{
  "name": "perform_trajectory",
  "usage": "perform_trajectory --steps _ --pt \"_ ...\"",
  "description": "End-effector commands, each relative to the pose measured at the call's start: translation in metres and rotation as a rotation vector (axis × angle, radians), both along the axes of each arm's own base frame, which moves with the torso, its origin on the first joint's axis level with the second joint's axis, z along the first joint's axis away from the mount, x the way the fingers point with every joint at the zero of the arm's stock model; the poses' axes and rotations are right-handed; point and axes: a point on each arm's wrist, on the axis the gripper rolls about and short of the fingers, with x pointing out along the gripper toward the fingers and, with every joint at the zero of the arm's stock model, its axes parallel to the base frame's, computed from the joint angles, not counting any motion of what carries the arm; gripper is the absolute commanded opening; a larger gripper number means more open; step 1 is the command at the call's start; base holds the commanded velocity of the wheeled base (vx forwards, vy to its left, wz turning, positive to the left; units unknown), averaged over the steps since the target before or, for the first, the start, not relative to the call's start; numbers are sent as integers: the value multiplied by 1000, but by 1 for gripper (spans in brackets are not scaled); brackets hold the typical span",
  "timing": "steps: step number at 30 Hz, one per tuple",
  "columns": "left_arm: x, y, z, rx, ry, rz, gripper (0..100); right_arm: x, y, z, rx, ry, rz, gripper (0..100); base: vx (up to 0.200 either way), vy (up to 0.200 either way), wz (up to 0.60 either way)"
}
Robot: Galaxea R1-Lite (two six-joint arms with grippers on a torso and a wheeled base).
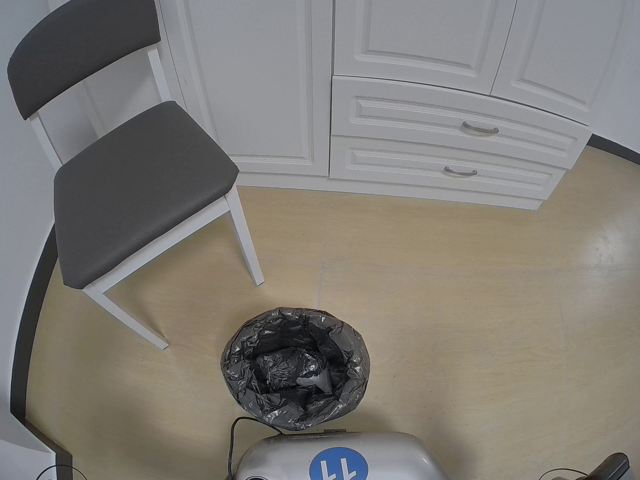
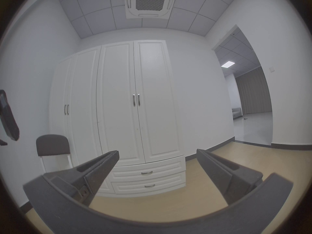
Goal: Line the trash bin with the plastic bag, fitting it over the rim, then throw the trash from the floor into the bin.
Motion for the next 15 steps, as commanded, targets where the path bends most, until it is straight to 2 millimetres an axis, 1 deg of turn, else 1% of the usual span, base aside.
perform_trajectory --steps 1,2,3,4,6,9,10,11,12,15 --pt "-22 1 -9 -2 -67 0 100 -18 0 -14 17 -64 -5 100 0 0 0" --pt "-31 1 -13 -3 -94 -2 100 -22 5 -18 63 -90 -14 100 0 0 0" --pt "-35 2 -15 -5 -103 -4 100 -26 7 -25 70 -104 -25 100 0 0 0" --pt "-37 1 -17 -3 -107 0 100 -27 8 -31 61 -100 -25 100 0 0 0" --pt "-42 1 -21 -4 -105 4 100 -27 10 -38 41 -86 -7 100 0 0 0" --pt "-45 1 -26 -2 -100 9 100 -26 10 -39 37 -78 -1 100 0 0 0" --pt "-47 0 -32 0 -90 13 100 -25 10 -39 29 -73 7 100 0 0 0" --pt "-47 0 -32 0 -90 13 100 -25 10 -39 29 -73 7 100 0 0 0" --pt "-46 0 -42 4 -74 15 100 -23 11 -41 23 -58 14 100 0 0 0" --pt "-46 1 -59 7 -59 8 100 -17 12 -46 -5 -31 52 100 0 0 0"
